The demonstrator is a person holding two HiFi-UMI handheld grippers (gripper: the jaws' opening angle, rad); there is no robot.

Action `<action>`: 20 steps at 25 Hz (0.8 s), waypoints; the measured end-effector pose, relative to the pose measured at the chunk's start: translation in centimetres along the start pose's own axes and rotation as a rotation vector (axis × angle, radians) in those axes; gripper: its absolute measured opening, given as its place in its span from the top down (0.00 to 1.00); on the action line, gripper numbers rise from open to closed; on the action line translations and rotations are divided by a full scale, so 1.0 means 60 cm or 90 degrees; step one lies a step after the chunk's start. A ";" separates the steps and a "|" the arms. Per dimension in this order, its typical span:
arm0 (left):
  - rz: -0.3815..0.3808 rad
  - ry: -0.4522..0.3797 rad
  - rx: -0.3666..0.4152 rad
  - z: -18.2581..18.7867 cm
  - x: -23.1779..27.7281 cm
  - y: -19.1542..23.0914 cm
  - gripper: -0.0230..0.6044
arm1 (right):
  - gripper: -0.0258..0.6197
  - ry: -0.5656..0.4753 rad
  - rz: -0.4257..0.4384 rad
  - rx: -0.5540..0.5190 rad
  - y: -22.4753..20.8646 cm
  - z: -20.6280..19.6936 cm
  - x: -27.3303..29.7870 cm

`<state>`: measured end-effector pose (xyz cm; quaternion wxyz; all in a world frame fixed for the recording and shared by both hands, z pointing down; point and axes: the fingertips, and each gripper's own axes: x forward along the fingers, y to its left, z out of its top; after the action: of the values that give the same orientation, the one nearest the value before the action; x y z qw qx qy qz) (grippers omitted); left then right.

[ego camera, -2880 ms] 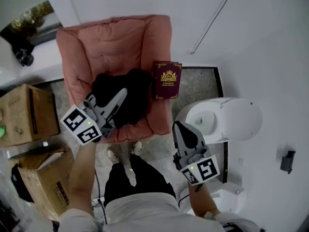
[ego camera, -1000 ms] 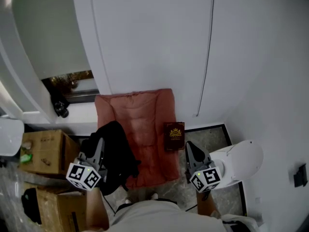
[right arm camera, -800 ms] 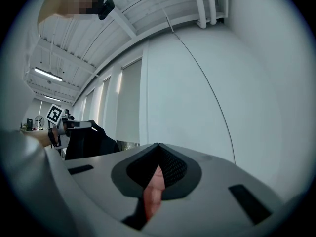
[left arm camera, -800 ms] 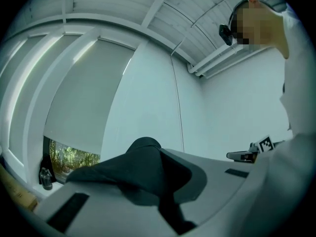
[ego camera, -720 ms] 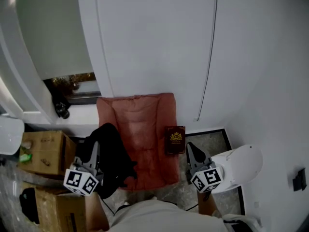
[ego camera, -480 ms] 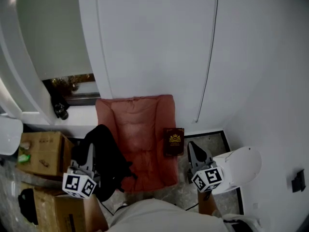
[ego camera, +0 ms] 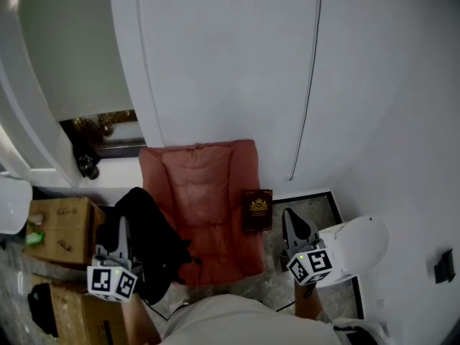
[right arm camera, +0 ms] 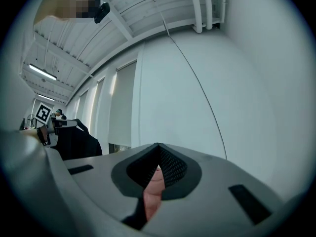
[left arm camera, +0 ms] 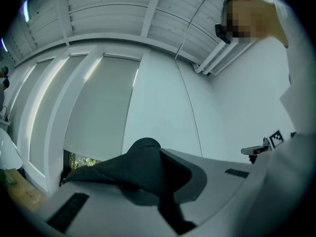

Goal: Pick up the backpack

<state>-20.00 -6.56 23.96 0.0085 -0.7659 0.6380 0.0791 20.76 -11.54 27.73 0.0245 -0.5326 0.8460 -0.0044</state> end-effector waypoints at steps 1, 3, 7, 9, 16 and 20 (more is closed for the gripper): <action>0.002 0.000 -0.001 0.000 -0.002 0.001 0.93 | 0.93 0.002 0.000 -0.002 0.000 -0.001 -0.001; 0.003 -0.002 -0.005 -0.001 -0.006 0.002 0.93 | 0.93 0.005 -0.001 -0.003 -0.003 -0.002 -0.004; 0.001 -0.005 -0.013 0.000 -0.006 0.000 0.93 | 0.93 0.008 -0.007 -0.008 -0.008 -0.002 -0.006; 0.000 -0.007 -0.020 0.002 -0.008 -0.001 0.93 | 0.93 0.009 -0.003 -0.012 -0.003 0.000 -0.008; -0.006 -0.010 -0.031 0.007 -0.023 -0.005 0.93 | 0.93 0.006 0.005 -0.019 0.007 0.006 -0.019; -0.010 -0.009 -0.030 0.008 -0.033 -0.009 0.93 | 0.93 0.007 0.012 -0.025 0.019 0.011 -0.025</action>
<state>-19.88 -4.46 23.67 -0.0045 -0.7704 0.6298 0.0994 20.41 -9.71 27.10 0.0096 -0.5250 0.8510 0.0098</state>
